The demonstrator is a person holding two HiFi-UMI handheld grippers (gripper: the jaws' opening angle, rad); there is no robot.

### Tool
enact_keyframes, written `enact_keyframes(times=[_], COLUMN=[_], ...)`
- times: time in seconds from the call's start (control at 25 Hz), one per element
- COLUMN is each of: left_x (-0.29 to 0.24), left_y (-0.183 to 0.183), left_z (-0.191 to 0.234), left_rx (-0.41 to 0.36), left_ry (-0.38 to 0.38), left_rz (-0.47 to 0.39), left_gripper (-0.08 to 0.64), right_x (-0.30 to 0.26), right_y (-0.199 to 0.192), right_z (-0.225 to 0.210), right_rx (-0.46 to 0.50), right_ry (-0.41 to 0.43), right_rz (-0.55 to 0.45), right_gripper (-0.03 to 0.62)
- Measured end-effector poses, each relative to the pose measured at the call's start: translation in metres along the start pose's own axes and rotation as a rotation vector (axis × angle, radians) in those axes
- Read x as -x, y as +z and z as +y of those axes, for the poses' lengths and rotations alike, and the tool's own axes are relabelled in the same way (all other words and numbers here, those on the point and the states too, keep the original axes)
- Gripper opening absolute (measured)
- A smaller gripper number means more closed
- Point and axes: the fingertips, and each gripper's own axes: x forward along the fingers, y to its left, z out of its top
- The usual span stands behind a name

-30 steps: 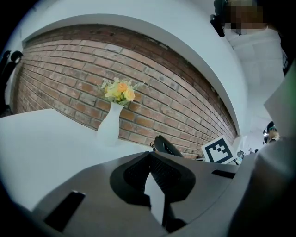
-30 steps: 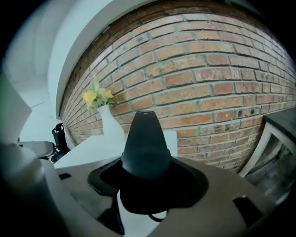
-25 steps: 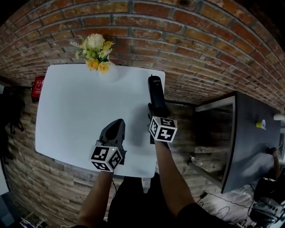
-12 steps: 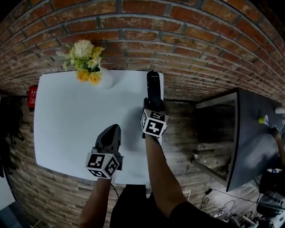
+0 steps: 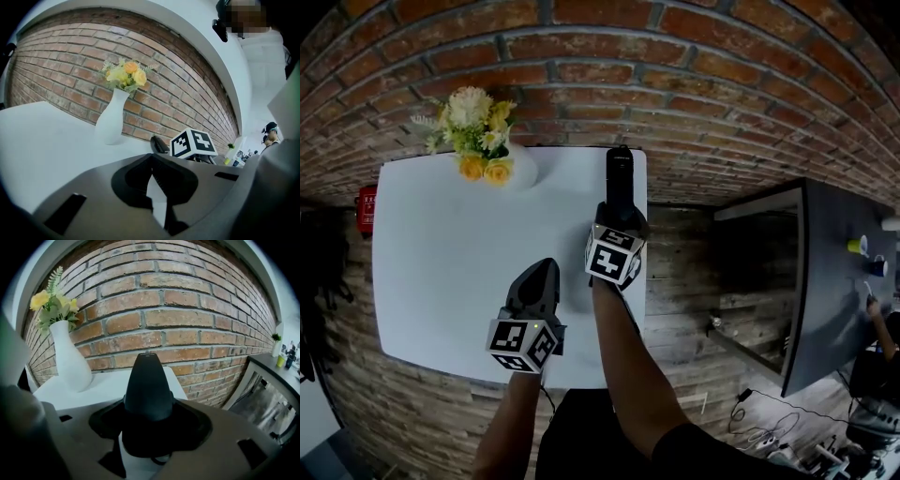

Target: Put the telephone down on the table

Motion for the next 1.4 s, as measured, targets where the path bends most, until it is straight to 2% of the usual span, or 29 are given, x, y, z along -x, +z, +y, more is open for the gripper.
enact_keyframes(times=[0.28,0.48,1.04,1.2,1.4], left_x=[-0.015,-0.02,-0.012,0.0,0.023], left_y=[0.013,0.014,0.015,0.017,0.017], left_z=[0.002,0.005,0.001,-0.003,-0.022], left_rx=[-0.046,-0.05,-0.07,-0.063,-0.057], left_ry=[0.008,0.036,0.063,0.086,0.108], left_rz=[-0.003,0.007,-0.004,-0.025,-0.061], left_gripper=[0.014,0.014,0.014,0.014,0.014], right_x=[-0.003,-0.009,0.007,0.027,0.075], right_y=[0.001,-0.01,-0.006,-0.002,0.007], right_z=[0.004,0.014,0.016,0.016,0.017], right_rx=[-0.022,-0.037,-0.018,-0.025,-0.047], right_ry=[0.014,0.075,0.19,0.275,0.441], right_rz=[0.032,0.092,0.076,0.05,-0.013], right_gripper=[0.274,0.287,0.31,0.31,0.306])
